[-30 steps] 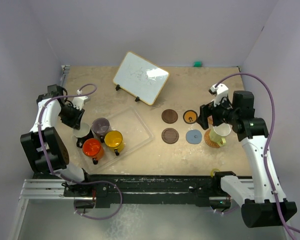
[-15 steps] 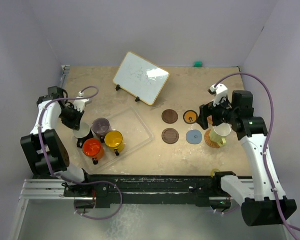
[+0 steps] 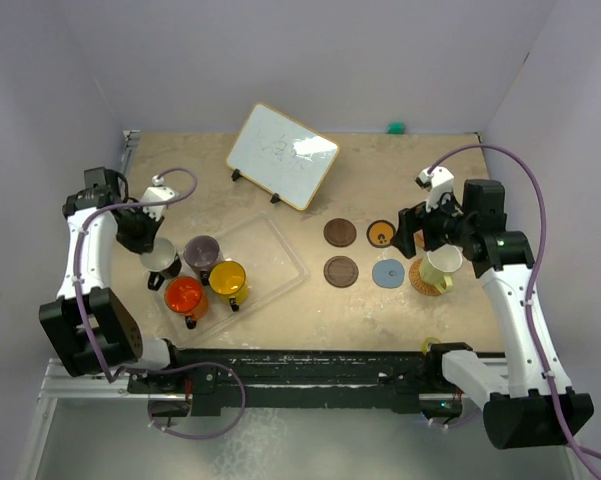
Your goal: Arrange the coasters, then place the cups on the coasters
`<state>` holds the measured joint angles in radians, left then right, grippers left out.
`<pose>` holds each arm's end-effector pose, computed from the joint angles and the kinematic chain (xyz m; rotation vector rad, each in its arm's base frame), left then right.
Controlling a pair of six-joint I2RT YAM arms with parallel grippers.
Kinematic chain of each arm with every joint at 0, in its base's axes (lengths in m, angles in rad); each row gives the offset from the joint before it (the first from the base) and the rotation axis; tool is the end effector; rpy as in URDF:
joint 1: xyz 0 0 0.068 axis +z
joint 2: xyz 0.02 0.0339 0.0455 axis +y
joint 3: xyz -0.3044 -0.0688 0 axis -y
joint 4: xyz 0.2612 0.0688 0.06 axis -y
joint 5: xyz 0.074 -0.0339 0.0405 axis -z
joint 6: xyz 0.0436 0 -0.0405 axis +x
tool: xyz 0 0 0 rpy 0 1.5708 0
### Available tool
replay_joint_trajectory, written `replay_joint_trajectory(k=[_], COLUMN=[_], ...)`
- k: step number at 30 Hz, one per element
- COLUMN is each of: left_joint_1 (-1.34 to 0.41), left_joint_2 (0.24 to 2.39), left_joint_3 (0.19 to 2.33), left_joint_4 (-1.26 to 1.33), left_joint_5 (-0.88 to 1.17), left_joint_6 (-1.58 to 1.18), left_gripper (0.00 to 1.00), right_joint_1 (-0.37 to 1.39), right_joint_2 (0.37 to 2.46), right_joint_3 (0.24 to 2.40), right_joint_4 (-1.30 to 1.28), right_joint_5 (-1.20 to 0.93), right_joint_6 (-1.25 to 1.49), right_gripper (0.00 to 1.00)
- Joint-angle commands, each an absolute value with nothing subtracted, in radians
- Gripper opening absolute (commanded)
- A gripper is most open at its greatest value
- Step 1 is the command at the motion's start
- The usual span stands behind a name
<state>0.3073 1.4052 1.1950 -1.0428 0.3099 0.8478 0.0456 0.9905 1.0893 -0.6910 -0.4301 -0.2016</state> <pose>0.2651 0.0702 0.3082 0.7879 2.5902 -0.1174 0.2004 0.0273 0.3901 -0.5039 2.0645 0.3721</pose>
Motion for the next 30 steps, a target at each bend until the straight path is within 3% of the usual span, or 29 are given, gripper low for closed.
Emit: replay_joint_trajectory(k=[1, 15, 30], left_joint_1=[0.313, 0.301, 0.086], left_joint_2=[1.32, 1.172, 1.199], left_joint_3=[1.296, 1.586, 1.727], left_joint_4=[-1.085, -1.116, -1.046], left_joint_5=[0.344, 0.355, 0.365], left_joint_6=[0.824, 0.631, 0.368], left_gripper=[0.03, 0.03, 0.03], right_joint_1=[0.051, 0.071, 0.189], right_joint_2=[1.006, 1.064, 1.146], right_joint_3=[1.119, 1.311, 1.452], right_joint_4=[-0.661, -0.651, -0.601], right_joint_5=[-0.476, -0.501, -0.425], right_joint_6=[-0.195, -0.169, -0.115], right_gripper=[0.92, 0.92, 0.92])
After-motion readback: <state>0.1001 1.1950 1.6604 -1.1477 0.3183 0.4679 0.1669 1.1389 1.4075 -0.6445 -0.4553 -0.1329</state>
